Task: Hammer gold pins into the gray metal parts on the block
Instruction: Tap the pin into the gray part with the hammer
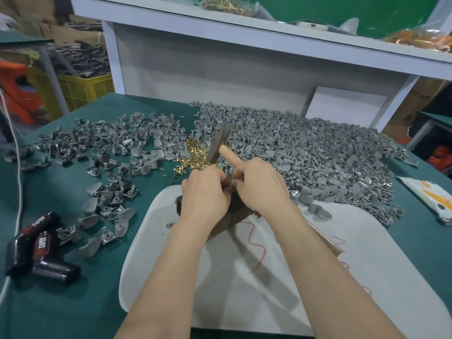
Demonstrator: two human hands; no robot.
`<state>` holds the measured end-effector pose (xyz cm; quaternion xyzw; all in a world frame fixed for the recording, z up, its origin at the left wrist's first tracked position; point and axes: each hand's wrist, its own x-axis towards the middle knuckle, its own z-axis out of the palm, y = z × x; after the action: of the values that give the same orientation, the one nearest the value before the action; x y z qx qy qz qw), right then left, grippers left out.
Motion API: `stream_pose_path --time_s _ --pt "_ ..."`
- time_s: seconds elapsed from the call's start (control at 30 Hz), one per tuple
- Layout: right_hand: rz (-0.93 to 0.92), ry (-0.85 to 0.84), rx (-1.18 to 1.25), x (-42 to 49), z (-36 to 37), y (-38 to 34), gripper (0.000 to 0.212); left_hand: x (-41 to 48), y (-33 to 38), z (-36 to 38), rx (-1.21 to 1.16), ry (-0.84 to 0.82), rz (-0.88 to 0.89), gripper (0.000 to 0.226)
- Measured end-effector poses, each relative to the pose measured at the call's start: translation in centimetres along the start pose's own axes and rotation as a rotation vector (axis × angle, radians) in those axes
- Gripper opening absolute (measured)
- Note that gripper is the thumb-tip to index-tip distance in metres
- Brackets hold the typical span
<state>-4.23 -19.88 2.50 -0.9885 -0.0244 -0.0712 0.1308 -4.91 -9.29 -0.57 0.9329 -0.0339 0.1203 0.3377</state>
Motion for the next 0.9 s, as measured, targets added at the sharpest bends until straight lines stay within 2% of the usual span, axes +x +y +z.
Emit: stream_pose_path --time_s 0.3,0.37,0.47,0.6,0.73,0.83,0.9 --pt "0.02 0.034 0.159 -0.2 1.2 0.9 0.014 -0.1 0.0 0.1 -0.012 0.016 -0.01 0.016" --pt "0.026 0.035 0.162 -0.1 1.3 1.0 0.009 0.0 0.0 0.0 -0.014 0.011 -0.015 0.015" --pt "0.031 0.052 0.285 -0.3 1.2 1.6 0.007 -0.1 0.1 -0.1 -0.017 0.006 -0.024 0.011" --pt "0.03 0.192 0.418 -1.0 -0.1 2.8 0.022 -0.1 0.1 -0.1 -0.011 0.007 -0.032 0.009" --pt "-0.04 0.284 0.31 -2.8 -2.3 4.4 0.048 -0.2 0.3 -0.2 -0.007 -0.007 -0.043 0.008" --pt "-0.034 0.288 0.212 -4.5 -2.6 5.0 0.045 -0.2 0.4 -0.3 0.002 -0.023 -0.055 0.008" --pt "-0.036 0.329 0.24 -5.5 -2.5 5.1 0.045 -0.2 0.4 -0.3 -0.007 -0.026 -0.061 0.009"
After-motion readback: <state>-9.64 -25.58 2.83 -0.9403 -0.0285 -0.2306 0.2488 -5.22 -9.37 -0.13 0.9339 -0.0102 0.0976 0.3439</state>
